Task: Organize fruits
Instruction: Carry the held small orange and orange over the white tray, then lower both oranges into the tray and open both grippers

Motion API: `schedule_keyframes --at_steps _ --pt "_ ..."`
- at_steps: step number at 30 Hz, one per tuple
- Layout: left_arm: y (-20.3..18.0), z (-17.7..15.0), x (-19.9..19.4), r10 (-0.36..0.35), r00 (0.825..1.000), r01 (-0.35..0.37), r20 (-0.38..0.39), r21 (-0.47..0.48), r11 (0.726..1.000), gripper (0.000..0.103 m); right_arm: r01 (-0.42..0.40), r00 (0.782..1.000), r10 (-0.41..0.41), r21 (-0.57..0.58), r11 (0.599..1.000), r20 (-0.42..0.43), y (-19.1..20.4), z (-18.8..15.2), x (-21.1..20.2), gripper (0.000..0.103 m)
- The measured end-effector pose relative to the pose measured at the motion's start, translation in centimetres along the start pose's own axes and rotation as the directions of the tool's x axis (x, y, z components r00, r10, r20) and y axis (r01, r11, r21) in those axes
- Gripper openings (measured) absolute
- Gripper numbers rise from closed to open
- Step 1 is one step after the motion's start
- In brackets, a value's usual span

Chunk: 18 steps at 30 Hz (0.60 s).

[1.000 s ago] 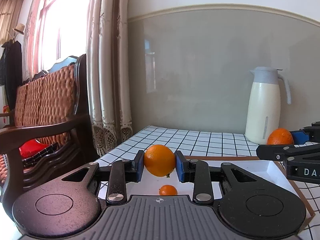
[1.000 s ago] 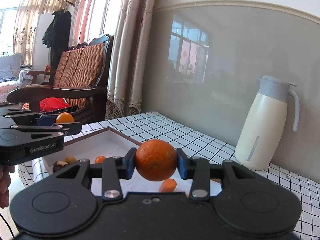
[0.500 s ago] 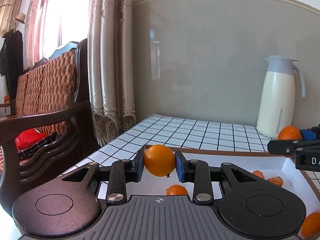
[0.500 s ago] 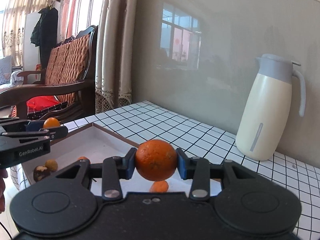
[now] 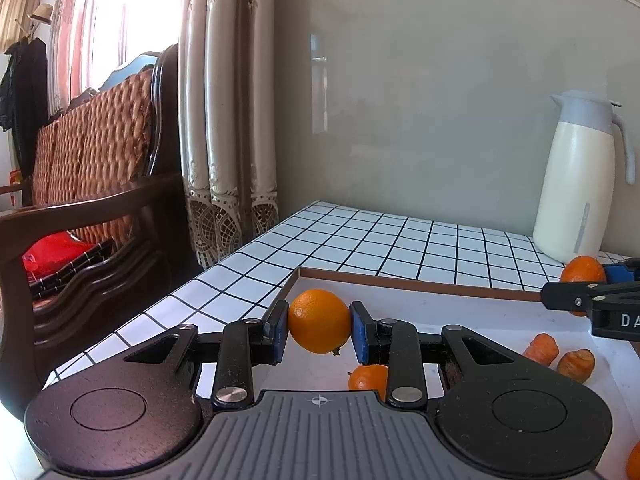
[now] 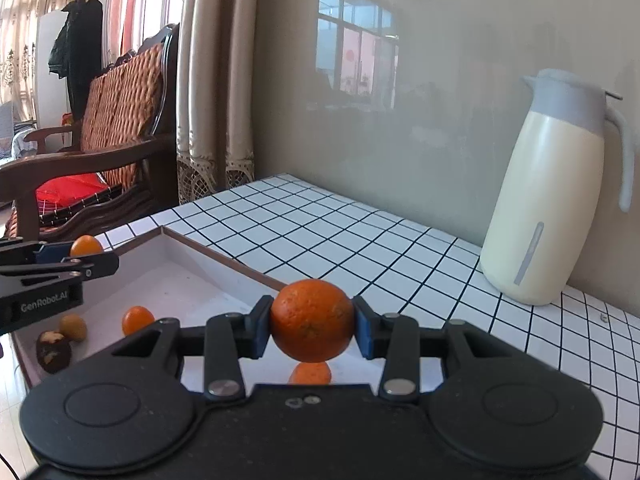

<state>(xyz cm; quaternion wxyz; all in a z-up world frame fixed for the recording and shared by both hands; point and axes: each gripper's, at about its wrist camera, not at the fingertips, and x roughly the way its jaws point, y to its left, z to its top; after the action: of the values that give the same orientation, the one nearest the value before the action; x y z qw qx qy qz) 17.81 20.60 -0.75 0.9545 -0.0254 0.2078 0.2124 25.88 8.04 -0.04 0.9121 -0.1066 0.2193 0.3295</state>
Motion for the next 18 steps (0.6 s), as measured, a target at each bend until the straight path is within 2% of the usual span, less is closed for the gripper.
schedule_keyframes --at_steps 5,12,16,17,18 --pt "0.1 0.3 0.5 0.016 1.0 -0.017 -0.011 -0.006 1.0 0.033 0.001 1.0 -0.001 -0.005 1.0 -0.005 0.1 0.2 0.8 0.033" --pt "0.4 0.3 1.0 0.038 0.999 -0.038 -0.018 -0.002 0.999 0.033 0.033 0.999 -0.032 0.035 0.999 -0.023 -1.7 0.5 0.9 0.033" --pt "0.4 0.2 1.2 0.029 0.999 -0.029 -0.028 -0.003 1.0 0.033 0.046 0.996 -0.044 0.018 0.999 -0.073 -1.9 0.1 1.7 0.034" --pt "0.3 0.2 1.4 0.021 0.999 -0.021 -0.035 0.006 1.0 0.034 0.066 0.994 -0.066 0.003 0.998 -0.085 -1.9 0.0 1.8 0.042" --pt "0.1 0.1 1.3 0.023 0.999 -0.023 -0.027 0.017 1.0 0.042 0.083 0.995 -0.083 -0.001 0.997 -0.058 -1.9 -0.1 1.4 0.074"
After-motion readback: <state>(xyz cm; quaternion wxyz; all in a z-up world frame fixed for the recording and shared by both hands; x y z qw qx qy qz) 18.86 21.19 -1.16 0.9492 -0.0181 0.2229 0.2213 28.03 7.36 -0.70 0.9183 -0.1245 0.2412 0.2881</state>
